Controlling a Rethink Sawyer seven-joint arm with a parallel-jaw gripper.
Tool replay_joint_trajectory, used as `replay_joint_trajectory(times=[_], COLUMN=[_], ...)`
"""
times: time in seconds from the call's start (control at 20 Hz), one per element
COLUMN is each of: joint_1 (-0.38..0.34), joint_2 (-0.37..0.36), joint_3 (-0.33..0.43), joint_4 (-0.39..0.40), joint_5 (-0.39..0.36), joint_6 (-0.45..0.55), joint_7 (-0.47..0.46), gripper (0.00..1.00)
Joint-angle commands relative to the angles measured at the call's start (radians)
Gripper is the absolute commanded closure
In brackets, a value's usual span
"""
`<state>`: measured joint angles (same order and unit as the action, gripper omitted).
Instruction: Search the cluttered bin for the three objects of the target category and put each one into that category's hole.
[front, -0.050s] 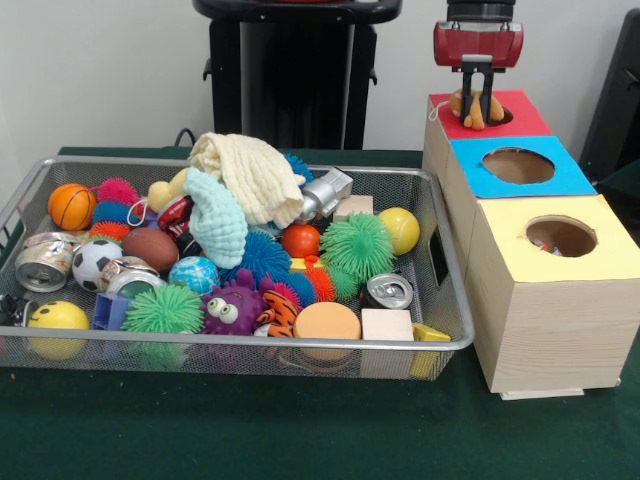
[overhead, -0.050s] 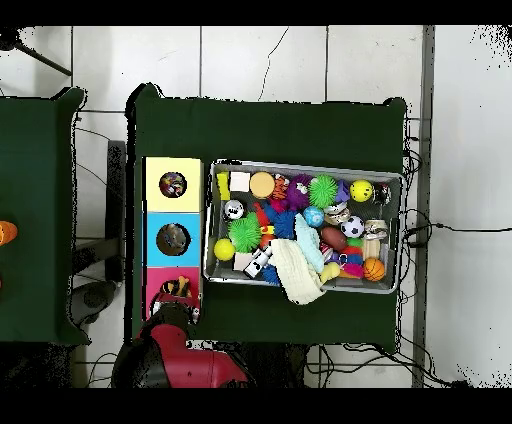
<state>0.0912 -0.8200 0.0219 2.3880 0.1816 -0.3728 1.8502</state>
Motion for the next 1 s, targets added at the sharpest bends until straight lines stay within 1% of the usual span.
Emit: replay_joint_trajectory(times=[0.05, 0.1, 0.2, 0.4, 0.65, 0.8, 1.0], joint_1=[0.028, 0.051, 0.074, 0.098, 0.102, 0.084, 0.107], joint_2=[0.208, 0.221, 0.236, 0.238, 0.247, 0.265, 0.299], joint_3=[0.077, 0.085, 0.107, 0.119, 0.129, 0.16, 0.159], joint_4=[0.084, 0.076, 0.066, 0.062, 0.06, 0.065, 0.043], joint_5=[0.05, 0.077, 0.112, 0.164, 0.187, 0.185, 0.205], joint_6=[0.185, 0.167, 0.148, 0.147, 0.142, 0.119, 0.084], joint_7=[0.24, 0.268, 0.305, 0.312, 0.299, 0.328, 0.345], gripper=[1.0, 1.0, 1.0, 1.0, 1.0, 1.0, 1.0])
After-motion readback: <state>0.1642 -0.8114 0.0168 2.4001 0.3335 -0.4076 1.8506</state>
